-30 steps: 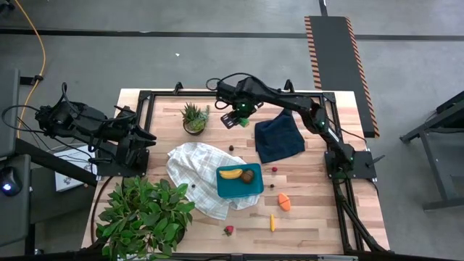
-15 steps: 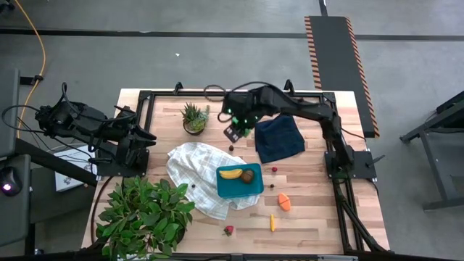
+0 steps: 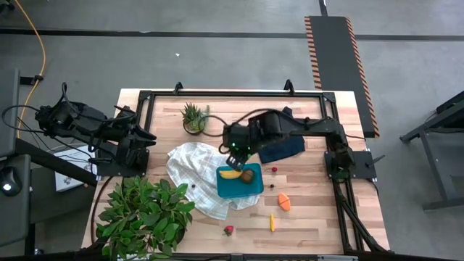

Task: Pick and placing Produce into tupperware
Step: Put the green corn into the blue bin

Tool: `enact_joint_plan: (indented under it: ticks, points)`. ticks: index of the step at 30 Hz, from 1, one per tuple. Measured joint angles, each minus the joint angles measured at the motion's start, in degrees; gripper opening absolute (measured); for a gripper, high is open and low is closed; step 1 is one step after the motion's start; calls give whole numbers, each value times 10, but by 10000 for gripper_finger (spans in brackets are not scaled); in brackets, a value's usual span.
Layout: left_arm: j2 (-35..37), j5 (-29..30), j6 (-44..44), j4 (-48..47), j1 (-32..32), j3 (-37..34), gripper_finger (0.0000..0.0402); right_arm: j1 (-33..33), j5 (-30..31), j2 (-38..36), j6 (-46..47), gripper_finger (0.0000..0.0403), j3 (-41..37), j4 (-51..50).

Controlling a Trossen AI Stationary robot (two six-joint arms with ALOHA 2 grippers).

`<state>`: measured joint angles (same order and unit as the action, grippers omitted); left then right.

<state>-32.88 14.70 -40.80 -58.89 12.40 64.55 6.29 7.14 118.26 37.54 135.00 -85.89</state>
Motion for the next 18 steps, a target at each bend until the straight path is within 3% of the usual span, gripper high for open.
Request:
enact_joint_plan:
  ticks: [18]
  points:
    - [0,0,0,0,0,0,111,59,-3,0,-121,206,0,30]
